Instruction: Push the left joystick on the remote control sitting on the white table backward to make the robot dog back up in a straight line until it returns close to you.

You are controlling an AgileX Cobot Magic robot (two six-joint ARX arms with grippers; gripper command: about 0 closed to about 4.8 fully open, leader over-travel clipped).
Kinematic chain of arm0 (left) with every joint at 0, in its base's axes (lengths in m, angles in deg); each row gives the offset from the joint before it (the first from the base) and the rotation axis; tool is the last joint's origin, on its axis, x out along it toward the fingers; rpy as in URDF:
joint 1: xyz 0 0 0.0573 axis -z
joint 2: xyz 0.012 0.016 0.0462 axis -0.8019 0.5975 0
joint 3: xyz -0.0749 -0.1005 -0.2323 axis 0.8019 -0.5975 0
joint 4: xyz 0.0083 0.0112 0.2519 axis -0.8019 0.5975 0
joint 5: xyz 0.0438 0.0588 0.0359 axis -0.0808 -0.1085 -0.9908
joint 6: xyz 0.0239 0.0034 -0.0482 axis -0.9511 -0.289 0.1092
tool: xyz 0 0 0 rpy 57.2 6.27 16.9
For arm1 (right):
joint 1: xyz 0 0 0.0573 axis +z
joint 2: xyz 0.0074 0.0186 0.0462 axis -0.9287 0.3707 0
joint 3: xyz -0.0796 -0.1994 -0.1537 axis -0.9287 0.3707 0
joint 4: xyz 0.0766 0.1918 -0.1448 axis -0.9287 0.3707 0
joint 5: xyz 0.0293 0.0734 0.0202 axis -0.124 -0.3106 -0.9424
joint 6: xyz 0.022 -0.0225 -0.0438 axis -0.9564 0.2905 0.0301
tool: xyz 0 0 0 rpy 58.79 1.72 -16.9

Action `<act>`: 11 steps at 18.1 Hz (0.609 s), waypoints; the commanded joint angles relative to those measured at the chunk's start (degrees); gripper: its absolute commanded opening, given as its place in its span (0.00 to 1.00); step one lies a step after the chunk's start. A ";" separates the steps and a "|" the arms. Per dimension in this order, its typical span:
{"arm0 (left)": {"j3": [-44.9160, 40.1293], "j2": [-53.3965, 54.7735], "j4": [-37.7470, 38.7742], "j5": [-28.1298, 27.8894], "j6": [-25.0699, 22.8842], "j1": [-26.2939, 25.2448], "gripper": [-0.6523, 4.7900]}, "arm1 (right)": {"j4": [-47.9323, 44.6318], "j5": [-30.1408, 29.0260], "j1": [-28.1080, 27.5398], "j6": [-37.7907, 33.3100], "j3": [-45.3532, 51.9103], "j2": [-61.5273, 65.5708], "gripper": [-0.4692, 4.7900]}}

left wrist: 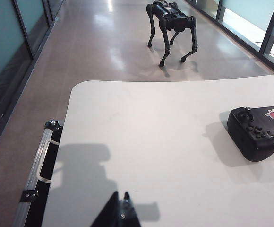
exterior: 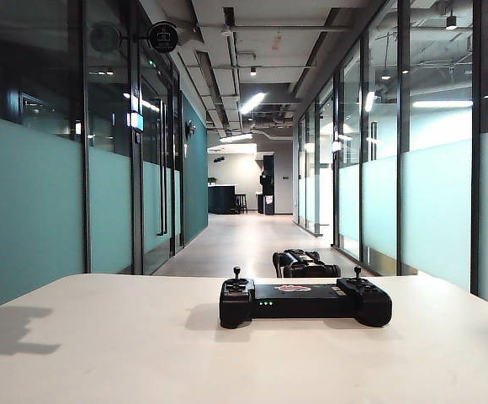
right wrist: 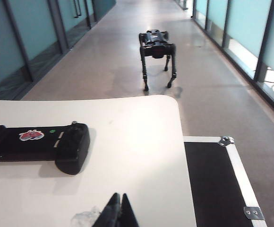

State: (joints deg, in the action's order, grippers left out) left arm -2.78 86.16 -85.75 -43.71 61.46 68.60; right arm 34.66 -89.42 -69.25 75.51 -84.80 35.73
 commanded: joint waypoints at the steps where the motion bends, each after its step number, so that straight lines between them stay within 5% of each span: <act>1: 0.17 0.02 -0.31 0.24 0.15 -0.04 0.11 | -2.64 -0.02 0.22 -0.20 0.52 -0.20 0.08; 11: 0.20 0.02 -0.31 0.24 0.15 -0.04 0.11 | -4.85 3.39 0.20 -0.22 0.50 -0.20 0.08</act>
State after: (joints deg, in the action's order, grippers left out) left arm -2.78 86.16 -85.75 -43.71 61.46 68.60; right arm 30.39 -85.99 -69.10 75.51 -84.80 35.71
